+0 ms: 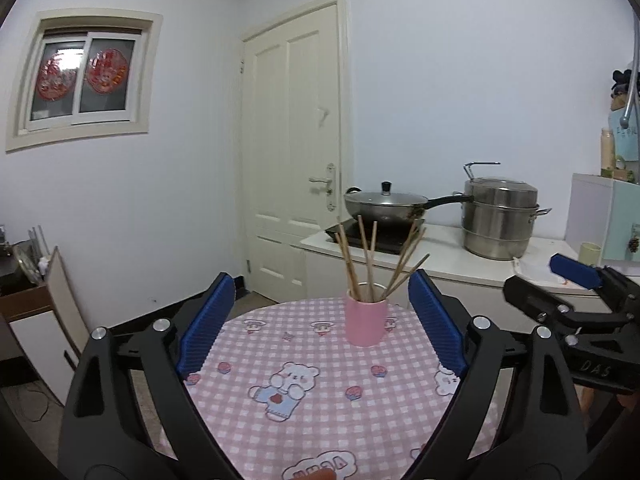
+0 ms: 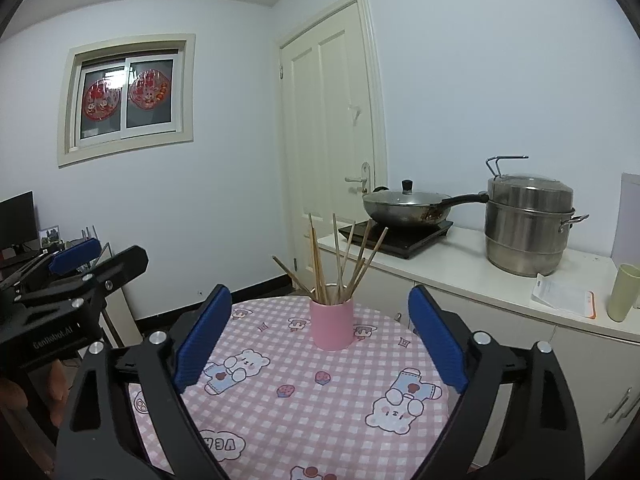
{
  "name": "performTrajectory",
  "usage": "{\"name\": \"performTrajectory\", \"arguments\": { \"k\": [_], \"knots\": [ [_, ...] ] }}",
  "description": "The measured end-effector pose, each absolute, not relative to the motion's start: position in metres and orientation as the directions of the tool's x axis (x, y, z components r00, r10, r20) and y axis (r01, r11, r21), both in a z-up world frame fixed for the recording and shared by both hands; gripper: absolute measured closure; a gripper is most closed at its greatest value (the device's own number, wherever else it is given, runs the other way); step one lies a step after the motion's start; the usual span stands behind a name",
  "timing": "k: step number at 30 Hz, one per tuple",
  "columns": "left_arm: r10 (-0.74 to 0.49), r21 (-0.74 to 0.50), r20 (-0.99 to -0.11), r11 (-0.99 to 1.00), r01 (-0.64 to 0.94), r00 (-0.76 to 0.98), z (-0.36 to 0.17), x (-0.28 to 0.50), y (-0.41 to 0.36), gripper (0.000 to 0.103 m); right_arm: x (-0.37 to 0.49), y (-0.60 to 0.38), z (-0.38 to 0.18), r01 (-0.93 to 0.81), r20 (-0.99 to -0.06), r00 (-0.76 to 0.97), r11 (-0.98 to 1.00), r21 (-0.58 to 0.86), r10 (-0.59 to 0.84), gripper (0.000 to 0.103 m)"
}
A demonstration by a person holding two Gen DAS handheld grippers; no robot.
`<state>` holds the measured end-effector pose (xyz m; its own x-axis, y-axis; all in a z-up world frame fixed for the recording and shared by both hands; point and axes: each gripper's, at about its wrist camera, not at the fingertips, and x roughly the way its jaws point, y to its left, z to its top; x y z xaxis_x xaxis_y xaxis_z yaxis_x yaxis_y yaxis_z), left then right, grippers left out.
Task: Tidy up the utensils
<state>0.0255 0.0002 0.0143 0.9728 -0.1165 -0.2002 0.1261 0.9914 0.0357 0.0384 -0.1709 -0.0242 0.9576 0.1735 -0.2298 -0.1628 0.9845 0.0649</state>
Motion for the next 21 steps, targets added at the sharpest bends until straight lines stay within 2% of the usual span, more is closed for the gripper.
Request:
{"name": "performTrajectory", "arguments": {
  "k": [9,21],
  "knots": [
    [-0.108,0.013,-0.154,0.994,0.112,0.982,0.017,0.009,0.010,0.010,0.022,-0.163,-0.021,-0.147,-0.186,0.971,0.989,0.029,0.150,0.013],
    [-0.084,0.013,-0.091,0.996,0.086,0.992,0.021,-0.005,0.016,0.008,0.014,-0.157,-0.019,-0.156,-0.153,0.976,0.988,0.010,0.156,0.011]
  ]
}}
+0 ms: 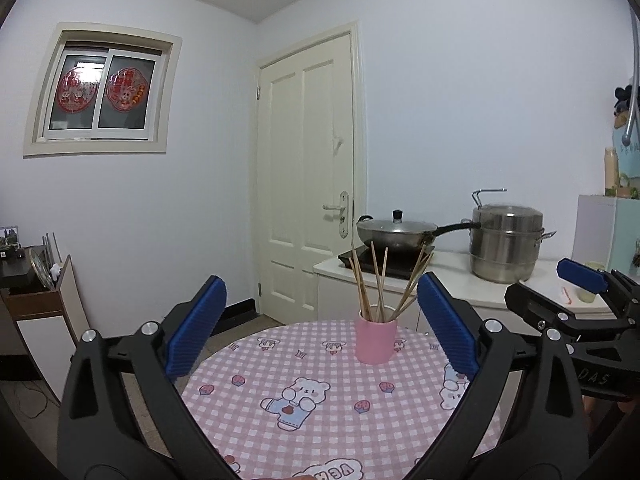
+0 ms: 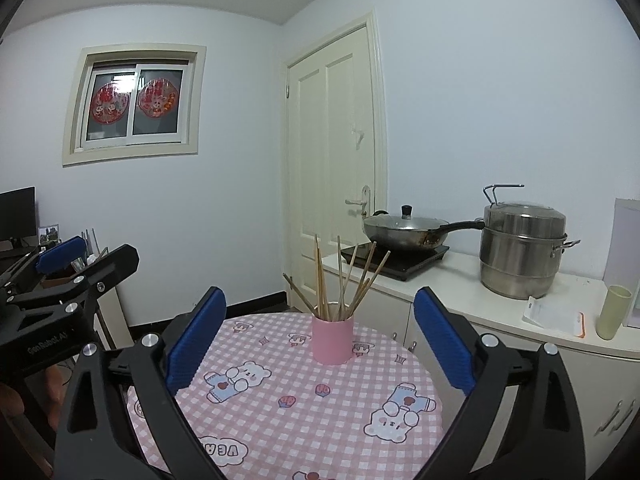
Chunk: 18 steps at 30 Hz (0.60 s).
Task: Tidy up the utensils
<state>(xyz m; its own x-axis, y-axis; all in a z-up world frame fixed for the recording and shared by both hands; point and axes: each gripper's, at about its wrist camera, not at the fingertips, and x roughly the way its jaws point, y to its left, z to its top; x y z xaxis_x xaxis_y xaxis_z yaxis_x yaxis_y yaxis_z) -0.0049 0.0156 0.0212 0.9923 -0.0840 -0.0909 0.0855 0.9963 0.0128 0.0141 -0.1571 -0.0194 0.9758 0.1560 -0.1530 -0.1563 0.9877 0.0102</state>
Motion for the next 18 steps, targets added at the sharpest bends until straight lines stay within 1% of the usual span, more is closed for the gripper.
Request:
{"name": "performTrajectory", "arguments": {
  "k": [10,18],
  "knots": [
    [-0.069,0.014,-0.086,0.997,0.071,0.994,0.0190,-0.0061,0.0170,0.006,0.0093,-0.1545,-0.0181,-0.159,-0.138,0.978,0.987,0.007,0.158,0.008],
    [-0.061,0.016,-0.082,0.998,0.062,0.995,0.0192,-0.0046,0.0166,0.006,0.0090,-0.1542,-0.0181,-0.161,-0.136,0.978,0.987,0.008,0.160,0.008]
  ]
}}
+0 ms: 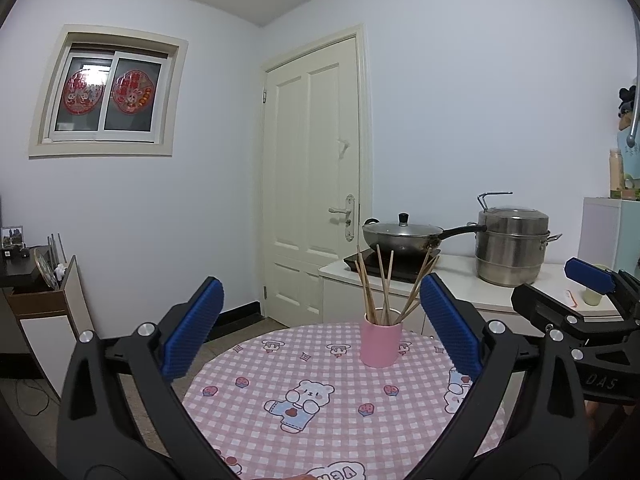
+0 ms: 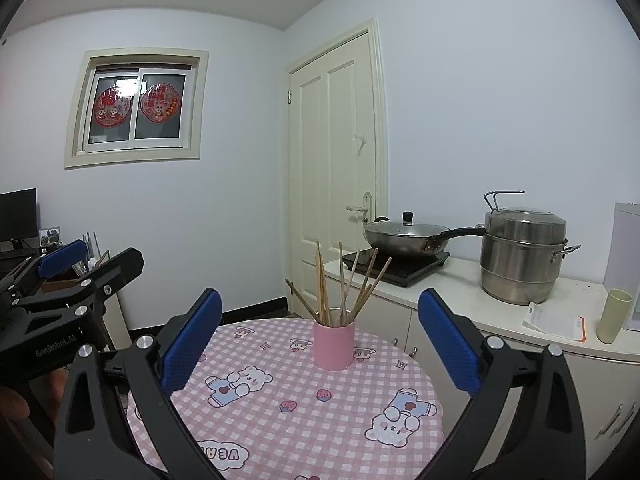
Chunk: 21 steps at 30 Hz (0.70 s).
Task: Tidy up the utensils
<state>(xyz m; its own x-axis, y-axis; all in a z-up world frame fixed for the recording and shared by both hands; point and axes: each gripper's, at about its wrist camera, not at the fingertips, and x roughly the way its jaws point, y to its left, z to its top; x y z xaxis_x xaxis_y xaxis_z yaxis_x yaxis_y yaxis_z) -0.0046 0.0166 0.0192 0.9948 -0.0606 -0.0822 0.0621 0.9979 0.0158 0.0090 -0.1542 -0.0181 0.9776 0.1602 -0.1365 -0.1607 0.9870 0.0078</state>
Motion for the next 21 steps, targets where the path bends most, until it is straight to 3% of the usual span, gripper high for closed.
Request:
{"name": "performTrajectory", "arguments": {
  "k": [21],
  "knots": [
    [-0.037,0.029,-0.083,0.999,0.039,0.996,0.0167,-0.0054,0.0172,0.006,0.0099,-0.1487,-0.0217,-0.173,-0.152,0.973,0.985,0.021,0.174,0.008]
  ]
}}
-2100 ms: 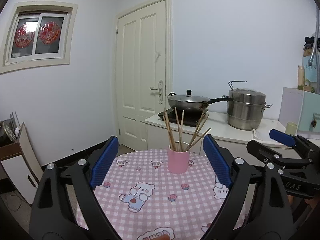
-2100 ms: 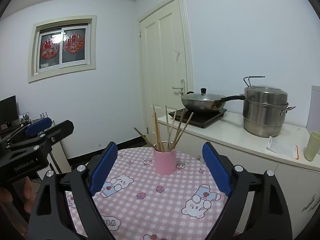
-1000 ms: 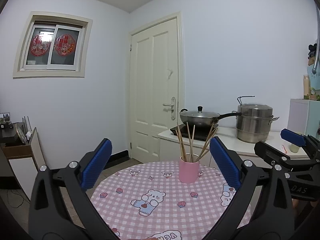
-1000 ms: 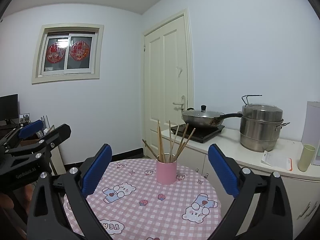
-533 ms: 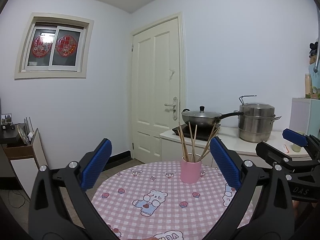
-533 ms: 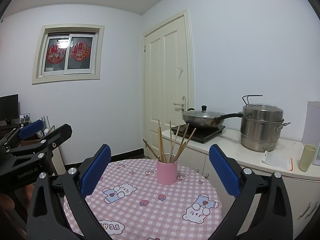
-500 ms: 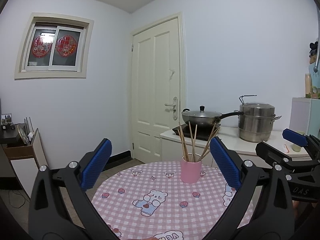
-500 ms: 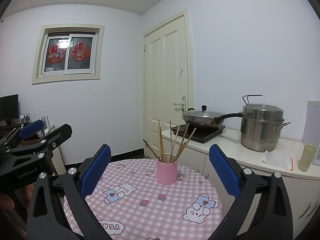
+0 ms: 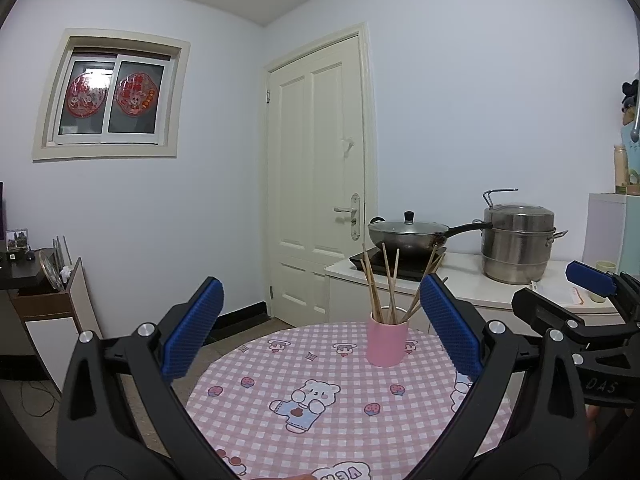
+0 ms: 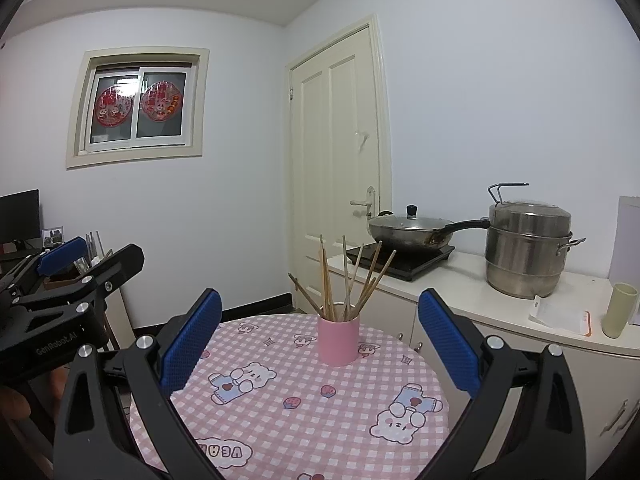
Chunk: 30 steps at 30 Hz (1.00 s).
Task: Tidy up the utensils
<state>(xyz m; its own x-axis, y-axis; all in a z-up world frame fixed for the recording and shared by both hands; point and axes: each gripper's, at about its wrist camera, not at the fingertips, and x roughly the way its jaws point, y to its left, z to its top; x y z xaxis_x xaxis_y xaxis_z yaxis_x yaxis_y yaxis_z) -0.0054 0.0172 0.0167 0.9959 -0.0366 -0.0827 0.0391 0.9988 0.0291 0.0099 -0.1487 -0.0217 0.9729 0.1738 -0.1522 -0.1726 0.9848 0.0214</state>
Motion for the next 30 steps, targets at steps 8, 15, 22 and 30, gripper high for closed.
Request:
{"name": "performTrajectory", "arguments": {
  "k": [8,15,22,30],
  "knots": [
    [-0.037,0.026,-0.088,0.999,0.040,0.995,0.0163,-0.0041,0.0193,0.006,0.0110,-0.1466,-0.0231,-0.180,-0.158,0.971,0.983,0.026,0.182,0.008],
    [-0.036,0.027,-0.089,0.999,0.038,0.995,0.0160,-0.0045,0.0209,0.006,0.0103,-0.1458,-0.0232,-0.181,-0.161,0.970,0.983,0.029,0.184,0.008],
    [-0.029,0.035,-0.088,0.999,0.033,0.996,0.0166,-0.0033,0.0211,0.006,0.0105,-0.1448,-0.0237,-0.183,-0.164,0.969,0.983,0.030,0.186,0.008],
    [-0.030,0.035,-0.088,0.999,0.033,0.996,0.0170,-0.0031,0.0212,0.006,0.0120,-0.1443,-0.0243,-0.186,-0.166,0.968,0.982,0.028,0.188,0.008]
  ]
}}
